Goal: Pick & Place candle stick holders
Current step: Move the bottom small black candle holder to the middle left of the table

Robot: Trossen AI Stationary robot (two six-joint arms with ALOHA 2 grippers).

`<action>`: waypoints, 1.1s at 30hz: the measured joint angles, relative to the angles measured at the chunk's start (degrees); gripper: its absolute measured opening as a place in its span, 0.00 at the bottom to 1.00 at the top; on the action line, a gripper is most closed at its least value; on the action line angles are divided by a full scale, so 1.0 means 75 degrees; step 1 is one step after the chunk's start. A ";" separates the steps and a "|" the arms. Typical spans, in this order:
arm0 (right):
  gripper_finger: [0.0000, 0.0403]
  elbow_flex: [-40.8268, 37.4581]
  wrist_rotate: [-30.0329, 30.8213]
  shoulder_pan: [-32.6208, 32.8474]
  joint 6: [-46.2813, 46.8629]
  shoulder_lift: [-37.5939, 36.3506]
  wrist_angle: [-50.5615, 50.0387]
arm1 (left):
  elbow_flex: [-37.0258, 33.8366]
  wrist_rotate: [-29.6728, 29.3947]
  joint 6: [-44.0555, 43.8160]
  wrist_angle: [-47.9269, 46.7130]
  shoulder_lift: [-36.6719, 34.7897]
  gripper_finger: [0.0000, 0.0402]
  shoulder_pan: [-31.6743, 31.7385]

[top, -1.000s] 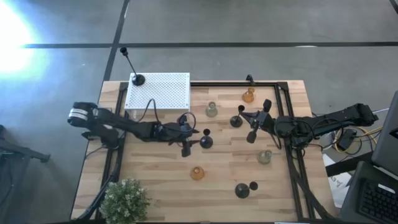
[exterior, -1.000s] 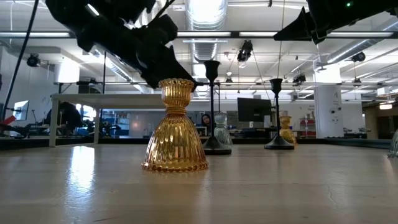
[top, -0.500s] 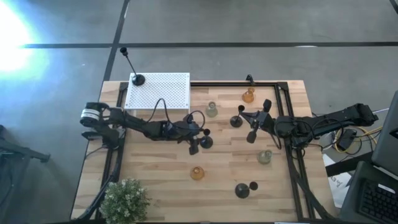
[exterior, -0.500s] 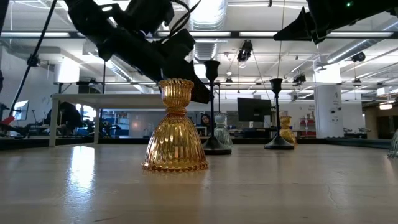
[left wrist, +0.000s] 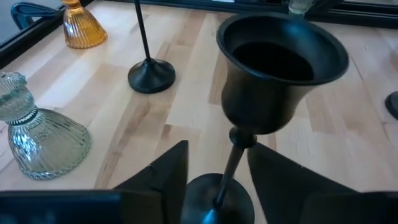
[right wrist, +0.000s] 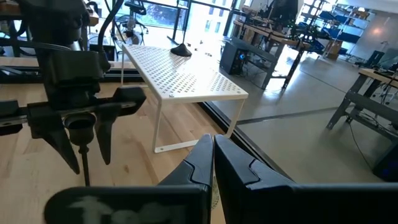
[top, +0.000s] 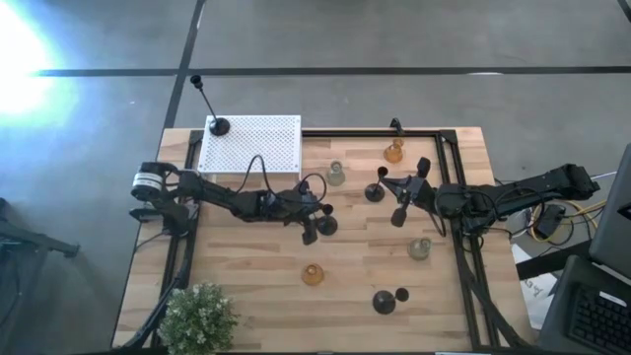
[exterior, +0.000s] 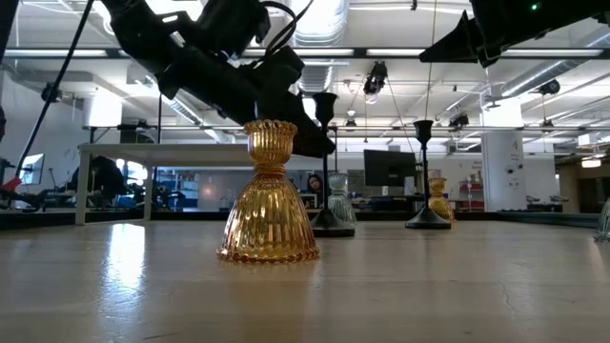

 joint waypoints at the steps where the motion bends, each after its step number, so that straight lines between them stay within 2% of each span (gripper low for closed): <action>1: 0.02 0.0000 0.0000 0.0000 0.0000 0.0000 0.0000 | 0.0000 0.0000 0.0004 0.0006 0.0000 0.35 0.0009; 6: 0.02 0.0000 0.0000 0.0000 -0.0003 0.0000 0.0000 | -0.0003 0.0008 0.0135 0.0011 0.0000 0.08 0.0075; 7: 0.02 0.0000 0.0000 0.0000 -0.0003 0.0000 0.0000 | -0.0005 -0.0056 0.0140 0.0007 0.0000 0.05 0.0076; 14: 0.02 0.0000 0.0000 -0.0003 -0.0083 0.0000 -0.0006 | -0.0012 -0.0157 0.0093 -0.0121 -0.0461 0.04 0.0082; 19: 0.02 0.0000 0.0000 -0.0006 -0.0082 0.0000 -0.0005 | -0.0012 -0.0152 0.0009 -0.0867 -0.1680 0.04 0.0079; 22: 0.02 0.0000 0.0000 -0.0006 -0.0078 0.0000 -0.0003 | -0.0012 -0.0238 0.0052 -0.1742 -0.2680 0.04 0.0079; 29: 0.02 0.0000 0.0000 -0.0003 -0.0061 0.0000 -0.0003 | -0.0015 -0.1829 0.0000 -0.4499 -0.5060 0.04 0.0082; 33: 0.02 0.0000 0.0000 -0.0003 -0.0058 0.0000 -0.0003 | -0.0017 -0.2493 -0.0178 -0.5617 -0.6204 0.04 0.0082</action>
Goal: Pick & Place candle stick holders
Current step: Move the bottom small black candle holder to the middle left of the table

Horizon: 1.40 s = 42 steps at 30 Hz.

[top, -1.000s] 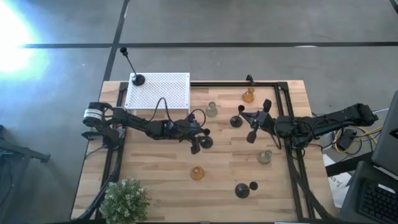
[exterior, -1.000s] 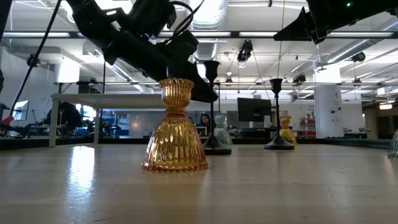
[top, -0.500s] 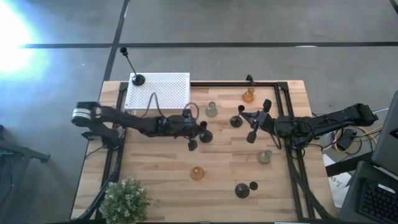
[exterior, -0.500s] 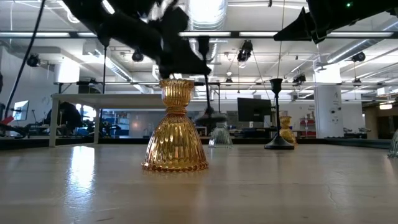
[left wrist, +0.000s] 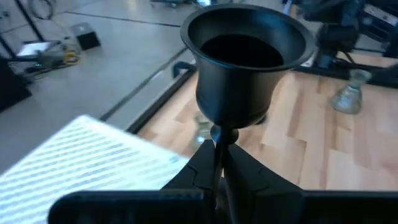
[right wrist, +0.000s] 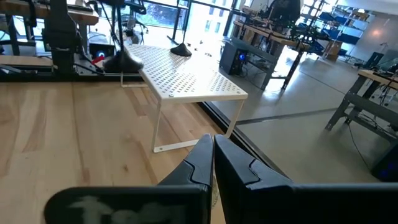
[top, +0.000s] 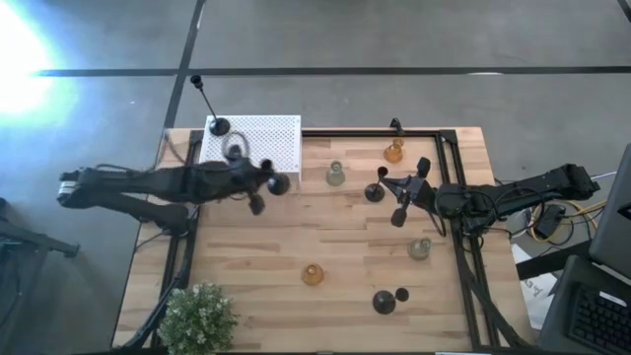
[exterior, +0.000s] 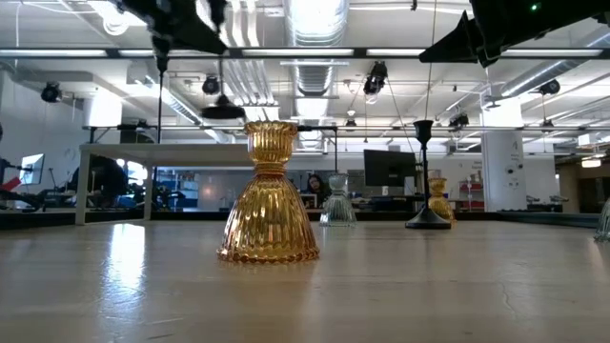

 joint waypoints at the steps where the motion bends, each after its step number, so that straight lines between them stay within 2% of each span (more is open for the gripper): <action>1: 0.02 0.0000 0.0000 0.0000 0.0000 0.0000 0.0000 | 0.0000 -0.0104 -0.0036 -0.0209 -0.0267 0.04 0.0000; 6: 0.02 0.0000 0.0000 0.0003 0.0003 0.0000 0.0006 | 0.0000 -0.1029 -0.0430 -0.1535 -0.1346 0.04 -0.0002; 11: 0.02 0.0000 0.0000 0.0003 0.0003 0.0000 0.0013 | -0.0003 -0.1820 -0.1060 -0.2834 -0.1999 0.04 0.0017; 19: 0.02 0.0000 0.0000 0.0003 0.0149 0.0000 0.0017 | 0.0004 -0.2694 -0.1428 -0.3659 -0.2838 0.04 0.0056; 26: 0.02 0.0000 0.0000 -0.0003 0.0083 0.0000 0.0169 | 0.0219 -0.3036 -0.2022 -0.4533 -0.3163 0.04 0.0262; 34: 0.02 0.0000 0.0000 -0.0003 -0.0090 -0.0003 0.0344 | 0.0243 -0.2695 -0.2042 -0.4512 -0.3055 0.04 0.0259; 37: 0.02 0.0000 0.0000 -0.0003 -0.0157 -0.0003 0.0344 | 0.0239 -0.1628 -0.1936 -0.3942 -0.2861 0.04 0.0259; 42: 0.02 0.0000 0.0000 -0.0003 -0.0196 -0.0003 0.0358 | 0.0012 0.0473 -0.0988 -0.2357 -0.2149 0.04 0.0249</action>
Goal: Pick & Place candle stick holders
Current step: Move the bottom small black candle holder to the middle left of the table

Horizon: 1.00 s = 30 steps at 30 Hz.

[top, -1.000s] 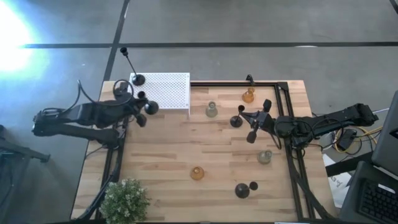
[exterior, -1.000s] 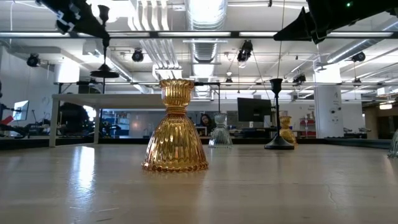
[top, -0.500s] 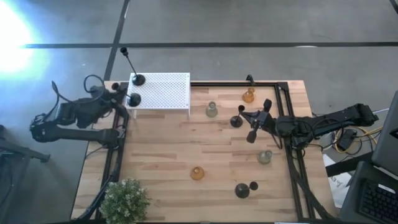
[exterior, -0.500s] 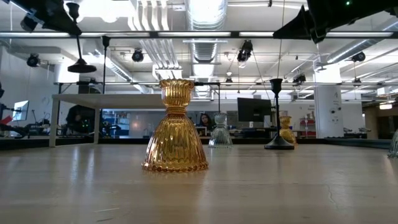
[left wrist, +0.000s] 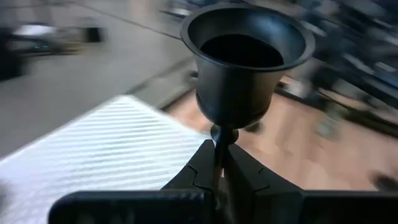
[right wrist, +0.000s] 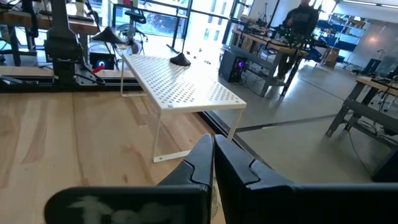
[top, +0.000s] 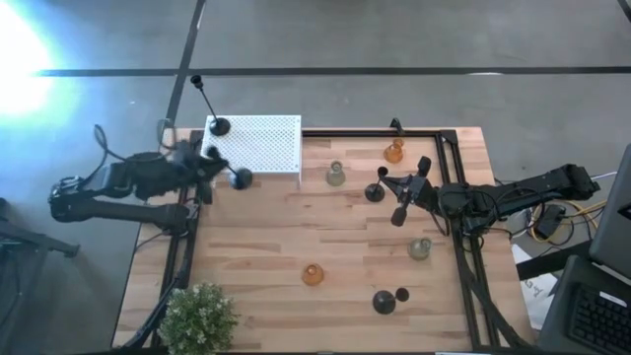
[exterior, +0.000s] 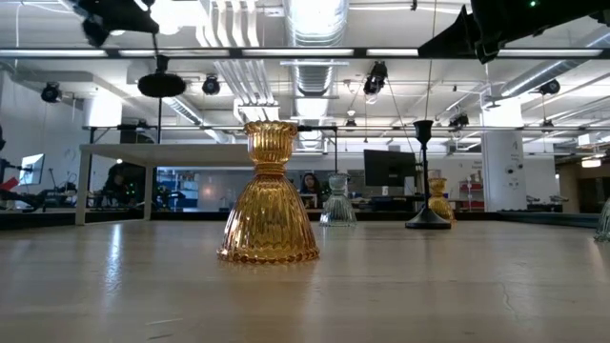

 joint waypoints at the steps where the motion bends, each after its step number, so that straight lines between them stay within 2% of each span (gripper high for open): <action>1: 0.02 0.0000 0.0001 0.0000 0.0008 0.0000 0.0001 | -0.0075 0.0305 0.0156 0.0269 0.0208 0.04 0.0001; 3: 0.02 0.0000 0.0000 0.0000 0.0053 0.0000 0.0001 | -0.0195 0.0659 0.0494 0.0712 0.0637 0.04 0.0002; 15: 0.02 0.0000 0.0000 0.0003 0.0027 0.0000 -0.0020 | -0.0295 0.1035 0.1002 0.2000 0.2832 0.04 0.0016; 24: 0.02 -0.0044 0.0000 0.0006 0.0142 0.0000 -0.0202 | -0.0612 0.1281 0.1204 0.3245 0.3704 0.04 0.0016; 30: 0.02 -0.0050 0.0000 0.0006 0.0138 0.0000 -0.0200 | -0.1460 0.1496 0.1217 0.5142 0.4125 0.04 0.0019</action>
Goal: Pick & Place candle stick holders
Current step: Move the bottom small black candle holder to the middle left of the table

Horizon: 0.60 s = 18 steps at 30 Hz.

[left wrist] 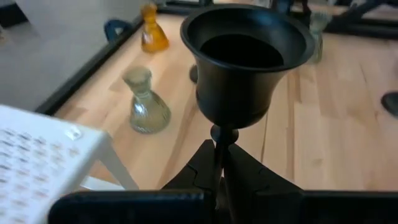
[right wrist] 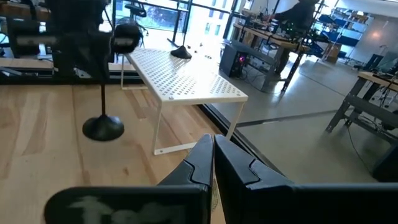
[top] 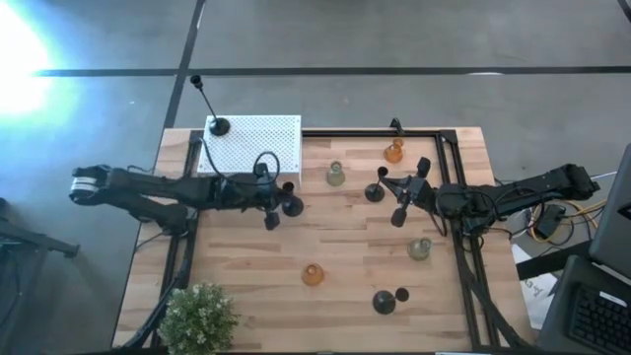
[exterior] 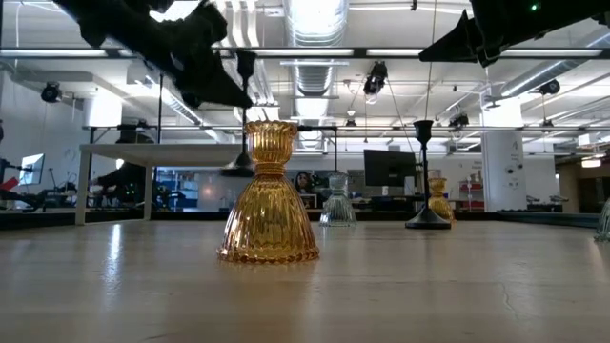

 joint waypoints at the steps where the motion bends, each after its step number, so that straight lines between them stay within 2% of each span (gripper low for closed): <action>1: 0.02 0.0000 -0.0003 0.0000 0.0000 0.0000 0.0002 | -0.0138 0.0022 0.0002 0.0192 0.0062 0.04 0.0000; 4: 0.02 -0.0002 0.0000 -0.0001 -0.0003 0.0000 0.0005 | -0.0335 0.0122 -0.0082 0.0607 0.0170 0.04 0.0000; 18: 0.02 -0.0003 0.0000 -0.0003 0.0040 0.0000 0.0040 | -0.0701 0.0117 -0.0355 0.1065 0.0824 0.04 0.0034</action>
